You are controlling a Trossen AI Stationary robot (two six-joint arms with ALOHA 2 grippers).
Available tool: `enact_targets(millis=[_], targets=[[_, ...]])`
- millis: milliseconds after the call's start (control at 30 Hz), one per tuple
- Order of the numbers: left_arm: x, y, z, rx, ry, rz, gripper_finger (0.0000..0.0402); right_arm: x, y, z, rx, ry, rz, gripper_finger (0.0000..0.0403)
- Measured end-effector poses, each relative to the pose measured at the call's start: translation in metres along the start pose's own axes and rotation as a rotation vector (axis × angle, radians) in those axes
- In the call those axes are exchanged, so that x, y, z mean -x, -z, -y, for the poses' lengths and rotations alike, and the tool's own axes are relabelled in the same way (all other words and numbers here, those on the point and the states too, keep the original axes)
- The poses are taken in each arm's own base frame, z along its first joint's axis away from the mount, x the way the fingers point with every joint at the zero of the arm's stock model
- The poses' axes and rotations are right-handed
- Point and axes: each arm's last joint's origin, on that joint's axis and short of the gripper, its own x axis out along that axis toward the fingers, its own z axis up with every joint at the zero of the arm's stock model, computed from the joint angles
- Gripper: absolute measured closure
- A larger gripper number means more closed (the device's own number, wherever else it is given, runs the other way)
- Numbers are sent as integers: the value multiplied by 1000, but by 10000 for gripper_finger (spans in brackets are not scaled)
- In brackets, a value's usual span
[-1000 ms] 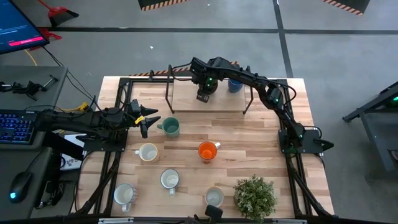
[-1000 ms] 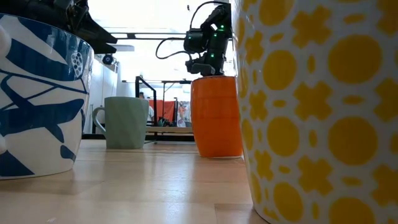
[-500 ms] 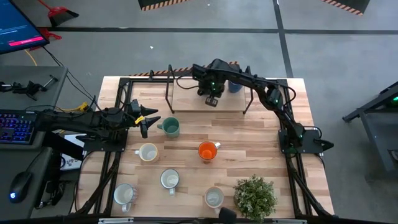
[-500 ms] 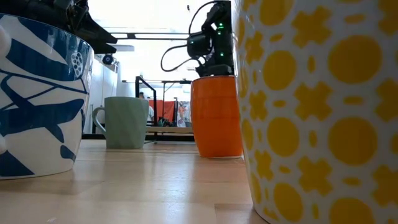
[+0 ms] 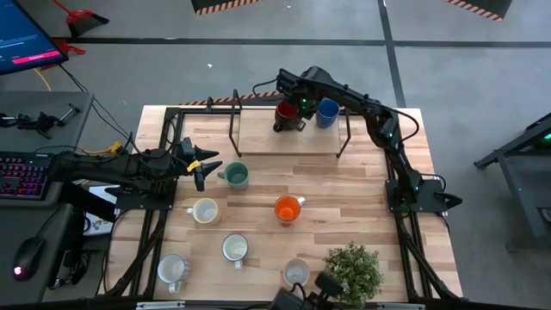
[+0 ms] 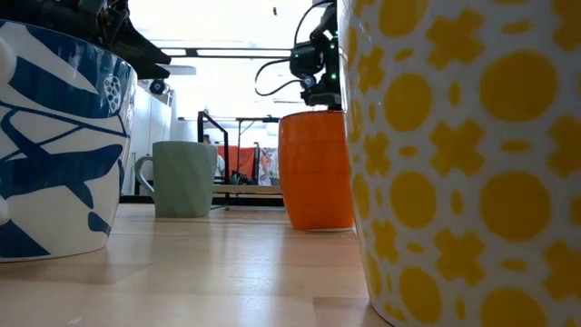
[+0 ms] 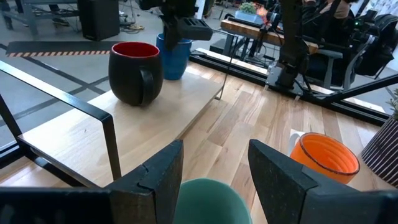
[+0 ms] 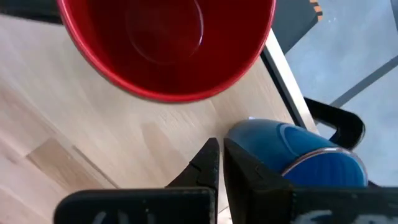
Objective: Place coffee mugs
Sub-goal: Put the black mug on the shelf
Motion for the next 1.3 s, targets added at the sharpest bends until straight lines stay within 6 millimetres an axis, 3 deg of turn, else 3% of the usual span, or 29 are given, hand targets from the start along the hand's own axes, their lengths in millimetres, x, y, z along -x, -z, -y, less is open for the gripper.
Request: enact_targets(millis=[933,1300], targets=[[0,0,0,0,0,0,229,0,-12,1,-82,-15,118,403],[0,0,0,0,0,0,229,3,-15,-10,-53,-63,154,403]])
